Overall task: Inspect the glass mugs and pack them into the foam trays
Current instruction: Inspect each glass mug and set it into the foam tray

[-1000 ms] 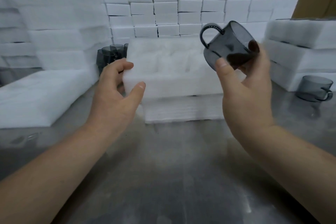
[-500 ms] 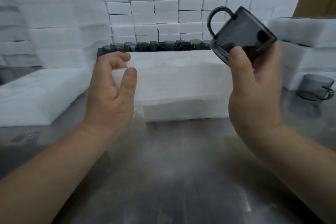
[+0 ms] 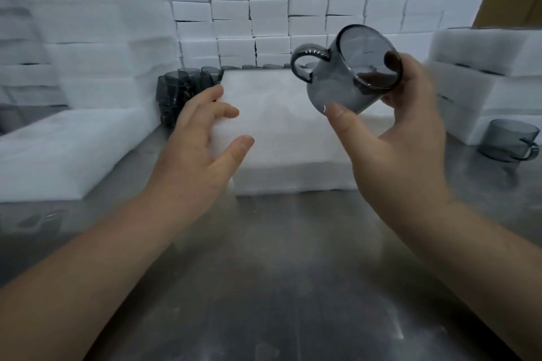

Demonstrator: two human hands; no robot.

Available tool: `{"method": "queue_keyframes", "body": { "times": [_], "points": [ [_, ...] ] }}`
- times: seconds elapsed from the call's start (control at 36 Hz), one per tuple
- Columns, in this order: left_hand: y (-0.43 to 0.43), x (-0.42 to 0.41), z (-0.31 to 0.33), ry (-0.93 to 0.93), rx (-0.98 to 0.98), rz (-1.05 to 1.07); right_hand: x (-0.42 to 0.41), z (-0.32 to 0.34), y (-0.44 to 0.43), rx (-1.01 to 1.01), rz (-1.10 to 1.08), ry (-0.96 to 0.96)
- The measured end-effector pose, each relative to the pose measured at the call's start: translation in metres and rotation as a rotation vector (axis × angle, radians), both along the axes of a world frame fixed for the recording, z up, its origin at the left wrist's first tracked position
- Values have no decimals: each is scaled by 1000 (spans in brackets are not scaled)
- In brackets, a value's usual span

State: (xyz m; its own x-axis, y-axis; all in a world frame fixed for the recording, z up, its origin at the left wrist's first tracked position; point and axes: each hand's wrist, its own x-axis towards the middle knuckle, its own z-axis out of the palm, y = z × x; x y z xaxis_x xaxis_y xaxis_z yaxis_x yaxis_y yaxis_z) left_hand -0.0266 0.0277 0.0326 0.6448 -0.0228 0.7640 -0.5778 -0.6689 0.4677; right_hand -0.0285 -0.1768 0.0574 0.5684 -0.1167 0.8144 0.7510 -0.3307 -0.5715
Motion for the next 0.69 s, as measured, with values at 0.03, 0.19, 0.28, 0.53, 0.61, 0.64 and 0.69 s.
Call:
{"method": "queue_keyframes", "body": {
  "times": [0.03, 0.19, 0.28, 0.53, 0.61, 0.64, 0.69],
  "points": [
    [0, 0, 0, -51, 43, 21, 0, 0, 0, 6, 13, 0],
    [-4, -3, 1, -201, 147, 105, 3, -4, -1, 32, 57, 16],
    [-5, -5, 2, -141, 86, 53, 4, -5, 0, 10, 68, 45],
    [-13, -3, 6, 89, -421, -19, 1, -7, 0, -57, 62, 81],
    [-8, 4, 6, 231, -565, -52, 1, -8, 0, -77, 61, 79],
    [-8, 5, 5, 274, -570, -69, 0, -8, 1, -79, 60, 76],
    [-8, 5, 2, 307, -524, -114, 0, -8, 1, -78, 61, 71]
  ]
}}
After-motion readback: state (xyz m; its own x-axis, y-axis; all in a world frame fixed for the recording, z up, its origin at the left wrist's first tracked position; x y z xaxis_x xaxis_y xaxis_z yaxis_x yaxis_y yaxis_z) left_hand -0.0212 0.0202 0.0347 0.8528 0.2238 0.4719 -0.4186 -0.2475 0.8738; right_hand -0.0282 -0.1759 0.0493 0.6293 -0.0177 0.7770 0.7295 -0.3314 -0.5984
